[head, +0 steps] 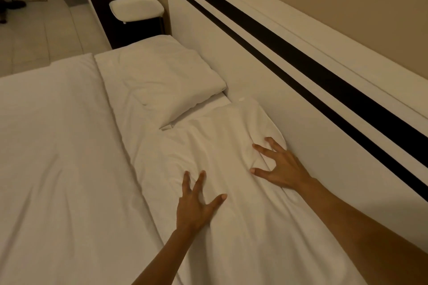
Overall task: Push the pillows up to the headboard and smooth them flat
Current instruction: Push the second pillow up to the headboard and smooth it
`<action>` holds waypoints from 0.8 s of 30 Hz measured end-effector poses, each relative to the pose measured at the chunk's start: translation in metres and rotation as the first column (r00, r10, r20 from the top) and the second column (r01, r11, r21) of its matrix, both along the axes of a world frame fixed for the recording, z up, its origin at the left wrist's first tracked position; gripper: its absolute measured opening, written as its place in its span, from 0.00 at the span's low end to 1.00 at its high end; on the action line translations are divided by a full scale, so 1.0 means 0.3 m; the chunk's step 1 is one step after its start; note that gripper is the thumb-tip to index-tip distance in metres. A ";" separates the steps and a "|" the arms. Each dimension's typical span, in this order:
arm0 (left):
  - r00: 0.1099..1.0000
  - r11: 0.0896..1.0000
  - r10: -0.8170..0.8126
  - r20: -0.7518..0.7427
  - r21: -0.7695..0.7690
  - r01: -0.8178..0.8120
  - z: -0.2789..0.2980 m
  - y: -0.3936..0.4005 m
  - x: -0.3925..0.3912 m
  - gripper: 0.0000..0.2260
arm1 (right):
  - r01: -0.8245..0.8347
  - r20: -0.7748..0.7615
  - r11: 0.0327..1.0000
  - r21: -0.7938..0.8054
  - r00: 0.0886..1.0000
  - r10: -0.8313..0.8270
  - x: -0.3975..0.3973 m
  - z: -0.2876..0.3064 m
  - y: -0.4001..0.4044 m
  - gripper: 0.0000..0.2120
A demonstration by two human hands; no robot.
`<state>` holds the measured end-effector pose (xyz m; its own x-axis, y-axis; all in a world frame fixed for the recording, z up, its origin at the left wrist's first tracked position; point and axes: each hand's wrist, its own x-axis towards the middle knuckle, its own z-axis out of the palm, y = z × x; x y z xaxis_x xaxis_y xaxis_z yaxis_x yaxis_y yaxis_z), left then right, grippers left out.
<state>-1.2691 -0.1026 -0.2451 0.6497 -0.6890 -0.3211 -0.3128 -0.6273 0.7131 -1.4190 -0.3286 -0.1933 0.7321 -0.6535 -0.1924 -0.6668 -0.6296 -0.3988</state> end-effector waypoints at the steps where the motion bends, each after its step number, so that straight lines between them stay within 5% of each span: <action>1: 1.000 1.000 0.014 -0.002 -0.002 -0.014 -0.021 -0.022 0.004 0.43 | -0.012 -0.015 1.000 -0.011 1.000 0.012 0.020 -0.012 -0.029 0.39; 10: 0.994 0.993 0.103 -0.019 -0.050 -0.104 -0.156 -0.225 -0.004 0.44 | -0.125 -0.099 0.989 -0.084 0.988 0.117 0.136 -0.116 -0.274 0.40; 17: 0.996 0.994 -0.043 -0.075 0.098 0.050 -0.325 -0.232 -0.023 0.47 | -0.105 -0.467 0.985 -0.136 0.884 0.030 0.093 -0.356 -0.330 0.40; 24: 0.995 0.976 -0.087 0.041 0.203 0.077 -0.395 -0.166 -0.040 0.37 | 0.085 -0.341 0.996 0.030 0.937 -0.069 0.038 -0.455 -0.304 0.36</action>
<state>-1.2811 -0.1524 -0.3634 0.6122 -0.6651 -0.4276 -0.4007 -0.7272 0.5573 -1.4077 -0.4198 -0.3298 0.5661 -0.6907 -0.4500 -0.8130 -0.5581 -0.1660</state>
